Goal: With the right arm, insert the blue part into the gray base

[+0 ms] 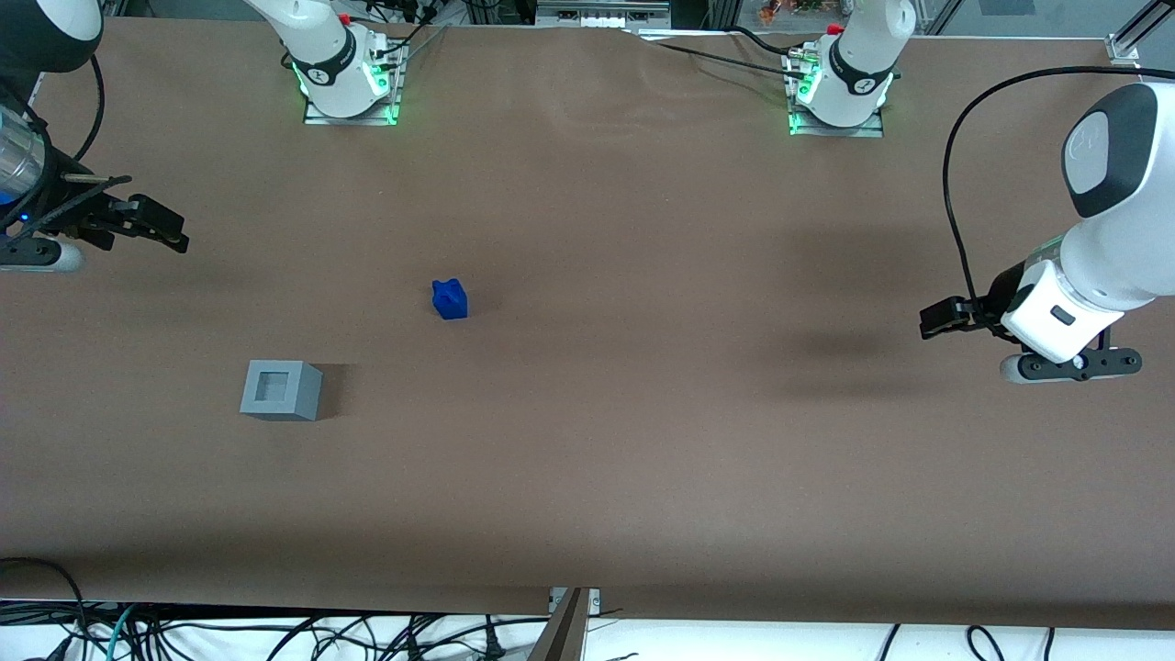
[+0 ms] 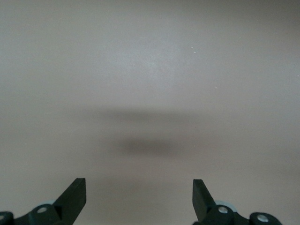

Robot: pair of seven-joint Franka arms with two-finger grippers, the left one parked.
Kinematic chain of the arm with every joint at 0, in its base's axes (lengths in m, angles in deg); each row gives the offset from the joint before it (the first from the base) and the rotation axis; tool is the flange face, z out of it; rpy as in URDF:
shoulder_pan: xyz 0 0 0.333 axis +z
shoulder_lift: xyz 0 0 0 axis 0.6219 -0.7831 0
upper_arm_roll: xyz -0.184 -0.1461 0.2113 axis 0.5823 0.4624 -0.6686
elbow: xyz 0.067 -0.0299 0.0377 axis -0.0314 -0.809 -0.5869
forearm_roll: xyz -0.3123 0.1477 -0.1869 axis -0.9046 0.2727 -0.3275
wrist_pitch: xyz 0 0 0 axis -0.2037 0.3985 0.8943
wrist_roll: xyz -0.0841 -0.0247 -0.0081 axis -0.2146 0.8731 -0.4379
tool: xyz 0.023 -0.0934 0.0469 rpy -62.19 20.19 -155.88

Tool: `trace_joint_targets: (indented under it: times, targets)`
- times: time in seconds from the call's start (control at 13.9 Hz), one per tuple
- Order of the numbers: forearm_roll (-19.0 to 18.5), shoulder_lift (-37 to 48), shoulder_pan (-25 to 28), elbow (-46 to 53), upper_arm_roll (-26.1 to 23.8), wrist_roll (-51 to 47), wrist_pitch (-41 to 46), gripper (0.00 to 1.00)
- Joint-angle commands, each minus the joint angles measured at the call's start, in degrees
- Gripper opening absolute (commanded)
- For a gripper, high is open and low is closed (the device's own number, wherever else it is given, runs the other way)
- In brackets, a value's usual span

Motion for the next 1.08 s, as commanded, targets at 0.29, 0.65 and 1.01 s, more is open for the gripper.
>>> trace_joint_targets:
  times: [0.29,0.65,1.01]
  targets:
    - [-0.7,-0.3,0.2,1.6,-0.2,0.0,1.7,1.0]
    - [-0.6,-0.2,0.2,1.6,-0.8,-0.7,3.1,1.0]
    - [0.1,-0.3,0.1,1.6,-0.8,-0.8,3.3,1.0]
